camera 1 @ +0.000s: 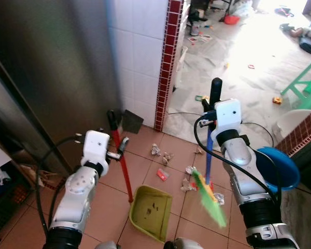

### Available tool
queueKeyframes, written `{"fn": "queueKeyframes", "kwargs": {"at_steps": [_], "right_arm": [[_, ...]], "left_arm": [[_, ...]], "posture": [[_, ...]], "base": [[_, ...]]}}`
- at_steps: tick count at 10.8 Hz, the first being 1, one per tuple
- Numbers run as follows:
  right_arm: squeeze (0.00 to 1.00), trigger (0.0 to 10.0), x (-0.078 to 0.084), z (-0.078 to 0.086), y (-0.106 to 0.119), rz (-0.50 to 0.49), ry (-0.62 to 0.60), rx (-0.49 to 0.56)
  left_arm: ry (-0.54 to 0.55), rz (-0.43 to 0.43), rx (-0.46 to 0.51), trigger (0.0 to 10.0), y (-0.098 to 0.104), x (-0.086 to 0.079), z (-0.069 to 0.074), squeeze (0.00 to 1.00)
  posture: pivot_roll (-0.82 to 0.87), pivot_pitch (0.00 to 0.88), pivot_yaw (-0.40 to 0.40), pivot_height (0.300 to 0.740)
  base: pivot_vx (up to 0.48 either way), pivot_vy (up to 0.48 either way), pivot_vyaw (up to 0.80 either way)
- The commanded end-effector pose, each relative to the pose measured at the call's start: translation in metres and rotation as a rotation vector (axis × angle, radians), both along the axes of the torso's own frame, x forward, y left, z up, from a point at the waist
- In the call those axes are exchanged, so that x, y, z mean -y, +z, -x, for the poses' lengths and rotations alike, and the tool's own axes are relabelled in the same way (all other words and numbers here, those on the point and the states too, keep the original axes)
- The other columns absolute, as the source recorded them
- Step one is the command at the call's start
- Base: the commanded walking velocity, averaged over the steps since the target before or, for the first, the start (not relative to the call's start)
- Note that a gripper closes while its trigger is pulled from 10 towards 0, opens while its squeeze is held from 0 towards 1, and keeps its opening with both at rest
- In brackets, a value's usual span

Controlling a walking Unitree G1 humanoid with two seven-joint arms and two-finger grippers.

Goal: Sweep floor

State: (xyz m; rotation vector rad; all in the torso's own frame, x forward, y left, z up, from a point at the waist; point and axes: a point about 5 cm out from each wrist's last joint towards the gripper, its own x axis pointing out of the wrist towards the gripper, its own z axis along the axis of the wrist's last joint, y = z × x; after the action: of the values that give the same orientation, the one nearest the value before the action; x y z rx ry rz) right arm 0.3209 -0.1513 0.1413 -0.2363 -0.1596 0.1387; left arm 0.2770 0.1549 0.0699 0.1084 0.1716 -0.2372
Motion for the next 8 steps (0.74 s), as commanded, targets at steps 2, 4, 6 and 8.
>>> {"fn": "queueKeyframes", "kwargs": {"at_steps": [2, 4, 6, 8], "right_arm": [[0.00, 10.0, 0.005, 0.000, 0.012, 0.020, -0.009, 0.047], [0.00, 10.0, 0.008, 0.005, 0.008, 0.026, -0.012, 0.030], [0.00, 10.0, 0.008, 0.010, 0.008, 0.028, -0.007, 0.026], [0.00, 10.0, 0.013, 0.019, 0.009, 0.049, 0.002, 0.015]], "left_arm": [[0.002, 0.035, 0.004, 10.0, -0.003, 0.002, 0.001, 0.00], [0.025, 0.036, 0.008, 10.0, -0.007, -0.001, -0.001, 0.00], [0.010, -0.012, 0.012, 10.0, -0.010, -0.003, -0.005, 0.00], [0.022, -0.008, 0.012, 10.0, -0.015, -0.006, -0.008, 0.00]], "posture": [[-0.06, 0.020, -0.058, 0.740], [-0.06, 0.032, -0.070, 0.740], [-0.08, 0.043, -0.072, 0.740], [-0.11, 0.064, -0.083, 0.740]], "base": [[0.000, 0.000, 0.00], [0.000, 0.000, 0.00], [0.000, 0.000, 0.00], [0.000, 0.000, 0.00]]}}
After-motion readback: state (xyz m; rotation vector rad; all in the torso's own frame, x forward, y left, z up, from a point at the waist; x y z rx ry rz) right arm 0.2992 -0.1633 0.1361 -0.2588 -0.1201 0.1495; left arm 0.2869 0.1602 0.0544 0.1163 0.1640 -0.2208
